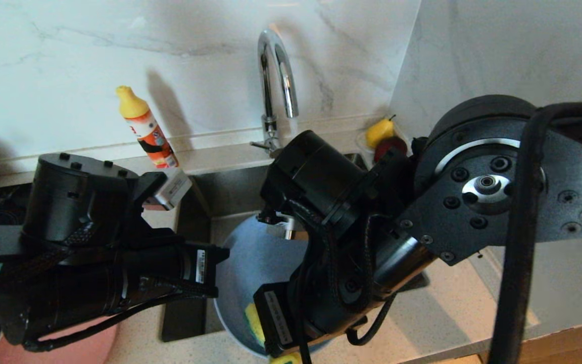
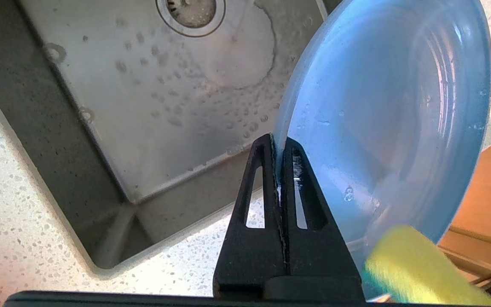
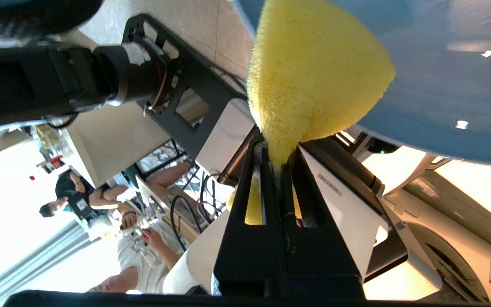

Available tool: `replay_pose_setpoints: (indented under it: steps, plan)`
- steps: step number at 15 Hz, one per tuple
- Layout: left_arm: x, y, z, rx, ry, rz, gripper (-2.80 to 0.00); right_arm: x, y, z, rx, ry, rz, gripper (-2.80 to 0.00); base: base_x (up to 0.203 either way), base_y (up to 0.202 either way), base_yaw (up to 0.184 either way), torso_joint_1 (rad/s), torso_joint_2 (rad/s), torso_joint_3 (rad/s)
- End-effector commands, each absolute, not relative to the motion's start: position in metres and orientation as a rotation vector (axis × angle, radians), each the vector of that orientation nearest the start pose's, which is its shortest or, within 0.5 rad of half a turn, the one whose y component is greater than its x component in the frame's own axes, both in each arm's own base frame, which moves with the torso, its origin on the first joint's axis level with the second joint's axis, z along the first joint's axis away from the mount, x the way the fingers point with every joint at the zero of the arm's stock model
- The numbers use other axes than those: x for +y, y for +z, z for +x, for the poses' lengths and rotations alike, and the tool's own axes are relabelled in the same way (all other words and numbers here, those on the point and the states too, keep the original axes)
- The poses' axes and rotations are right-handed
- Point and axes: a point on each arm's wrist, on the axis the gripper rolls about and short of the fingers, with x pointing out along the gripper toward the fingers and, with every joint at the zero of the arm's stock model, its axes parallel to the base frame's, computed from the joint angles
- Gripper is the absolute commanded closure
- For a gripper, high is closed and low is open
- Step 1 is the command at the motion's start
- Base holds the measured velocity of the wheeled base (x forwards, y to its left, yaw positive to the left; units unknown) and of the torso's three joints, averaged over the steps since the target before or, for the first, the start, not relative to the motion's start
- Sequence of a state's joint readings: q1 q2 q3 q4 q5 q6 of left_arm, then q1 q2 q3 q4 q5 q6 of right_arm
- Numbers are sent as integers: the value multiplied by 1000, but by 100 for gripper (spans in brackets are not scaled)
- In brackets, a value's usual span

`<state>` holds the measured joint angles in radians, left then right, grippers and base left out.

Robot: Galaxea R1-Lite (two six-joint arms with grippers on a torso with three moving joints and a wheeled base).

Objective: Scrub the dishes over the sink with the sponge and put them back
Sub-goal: Wipe the plate

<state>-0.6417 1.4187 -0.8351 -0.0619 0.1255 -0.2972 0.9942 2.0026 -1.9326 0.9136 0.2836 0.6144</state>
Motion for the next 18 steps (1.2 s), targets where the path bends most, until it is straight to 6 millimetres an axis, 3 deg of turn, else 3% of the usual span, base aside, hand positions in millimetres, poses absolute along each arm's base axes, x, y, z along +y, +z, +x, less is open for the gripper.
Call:
replay_pose_setpoints:
  steps: [1,7,18]
  plan:
    - [-137,211,188,563,-425,-87,0,310,246,190,1307,800,118,0,0,0,0,0,0,0]
    - [-136,211,186,561,-422,-88,0,320,229,201,1302,721,111,0,0,0,0,0,0,0]
    - [-135,213,185,557,-423,-90,0,298,246,225,1206,651,217,0,0,0,0,0,0,0]
